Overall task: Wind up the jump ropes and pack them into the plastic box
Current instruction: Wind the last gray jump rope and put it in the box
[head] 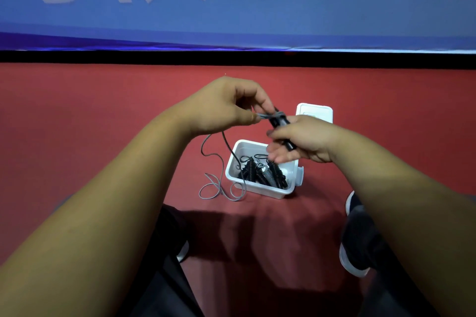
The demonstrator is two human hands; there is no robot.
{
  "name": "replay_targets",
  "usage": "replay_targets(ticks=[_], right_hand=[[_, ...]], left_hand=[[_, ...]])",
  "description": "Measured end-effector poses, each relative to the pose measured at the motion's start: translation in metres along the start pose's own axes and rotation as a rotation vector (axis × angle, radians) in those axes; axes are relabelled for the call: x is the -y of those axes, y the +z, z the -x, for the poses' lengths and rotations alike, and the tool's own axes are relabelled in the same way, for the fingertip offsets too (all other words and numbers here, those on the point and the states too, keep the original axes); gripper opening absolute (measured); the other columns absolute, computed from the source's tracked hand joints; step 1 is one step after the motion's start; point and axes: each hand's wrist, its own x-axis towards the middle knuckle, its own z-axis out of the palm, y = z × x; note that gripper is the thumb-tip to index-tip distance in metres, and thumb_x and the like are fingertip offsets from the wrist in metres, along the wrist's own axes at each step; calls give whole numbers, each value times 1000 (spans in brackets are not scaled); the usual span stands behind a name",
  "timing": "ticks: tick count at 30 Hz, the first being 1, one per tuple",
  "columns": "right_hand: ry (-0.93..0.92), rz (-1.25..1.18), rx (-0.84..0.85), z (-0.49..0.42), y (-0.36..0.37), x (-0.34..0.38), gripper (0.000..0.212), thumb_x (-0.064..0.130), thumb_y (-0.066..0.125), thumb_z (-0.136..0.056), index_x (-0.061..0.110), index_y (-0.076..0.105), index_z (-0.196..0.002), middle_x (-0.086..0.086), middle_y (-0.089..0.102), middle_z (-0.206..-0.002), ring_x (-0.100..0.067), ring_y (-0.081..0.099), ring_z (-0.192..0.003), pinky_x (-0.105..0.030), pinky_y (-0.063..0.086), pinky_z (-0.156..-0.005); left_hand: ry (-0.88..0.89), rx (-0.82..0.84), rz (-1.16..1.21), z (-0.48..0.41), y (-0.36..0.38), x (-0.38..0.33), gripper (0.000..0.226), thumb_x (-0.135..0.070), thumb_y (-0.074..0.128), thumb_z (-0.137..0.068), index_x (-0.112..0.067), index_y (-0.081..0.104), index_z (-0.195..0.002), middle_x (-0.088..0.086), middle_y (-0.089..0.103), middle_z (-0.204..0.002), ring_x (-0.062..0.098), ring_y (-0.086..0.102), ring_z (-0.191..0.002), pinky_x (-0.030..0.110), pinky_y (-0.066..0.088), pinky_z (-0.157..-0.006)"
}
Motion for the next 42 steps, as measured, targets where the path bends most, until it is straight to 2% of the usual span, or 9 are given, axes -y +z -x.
replay_targets(ticks=[5, 8, 12, 19, 21, 24, 31, 36, 42], right_hand=[[-171, -233, -105, -8, -4, 6, 15, 3, 57, -104, 15, 55, -111, -3, 51, -69, -8, 36, -50, -18, 24, -37], [-196, -284, -47, -4, -2, 8, 15, 8, 60, -104, 20, 54, -112, 3, 47, -66, -9, 34, -51, -21, 29, -42], [-212, -329, 48, 5, 0, 12, 10, 18, 66, -103, 25, 59, -100, 6, 42, -66, -10, 40, -55, -34, 51, -66], [-125, -571, 50, 11, -7, 21, 59, 76, 71, -82, 25, 45, -95, 9, 27, -68, -5, 15, -47, -21, 19, -39], [-117, -667, 24, 7, -11, 20, 51, 69, 66, -90, 24, 42, -92, 9, 26, -66, -5, 15, -44, -20, 16, -36], [-142, -730, 29, 3, -15, 18, 38, 51, 62, -96, 23, 38, -89, 9, 29, -65, -5, 16, -44, -21, 15, -37], [-214, -680, -51, 3, -20, 21, 22, 15, 53, -96, 20, 38, -81, 4, 38, -66, -6, 19, -44, -21, 19, -37], [-292, -448, -170, 0, -20, 18, 18, 5, 56, -94, 18, 43, -89, -4, 44, -65, -12, 21, -48, -21, 18, -42], [-185, -450, -18, 4, -4, 10, 16, 11, 57, -97, 17, 44, -89, -2, 44, -65, -9, 23, -46, -23, 17, -41]], left_hand=[[-185, -49, -260, -3, 6, 17, 22, -11, 80, -90, -17, 69, -108, 2, 74, -87, 8, 70, -62, 22, 53, -60], [-241, -12, -384, -5, 14, 26, 19, -13, 57, -102, -20, 68, -116, 1, 73, -93, 9, 69, -52, 23, 52, -51], [-269, -42, -226, -8, 21, 27, 27, -14, 42, -110, -20, 66, -120, 6, 73, -92, 21, 69, -52, 27, 52, -49], [-137, -31, -218, -11, 21, 23, 19, -33, 53, -108, -33, 72, -115, -15, 65, -78, 1, 56, -70, 20, 45, -69], [-137, -30, -116, -11, 21, 20, 25, -44, 52, -108, -33, 74, -115, -21, 62, -79, 0, 55, -76, 18, 42, -74], [-121, -59, -3, -12, 18, 19, 31, -46, 49, -109, -32, 77, -108, -3, 48, -77, 12, 43, -73, 30, 37, -72], [-203, 10, -139, -12, 3, 31, 26, -46, 57, -105, -34, 79, -100, -12, 53, -70, 9, 47, -69, 32, 42, -74], [-239, -13, -66, -12, 5, 34, 40, -60, 54, -102, -28, 79, -99, -8, 57, -70, 9, 49, -66, 32, 42, -72], [-236, -213, 111, -18, 14, 23, 52, -75, 49, -96, -34, 74, -117, -8, 64, -72, 12, 54, -67, 31, 44, -68]])
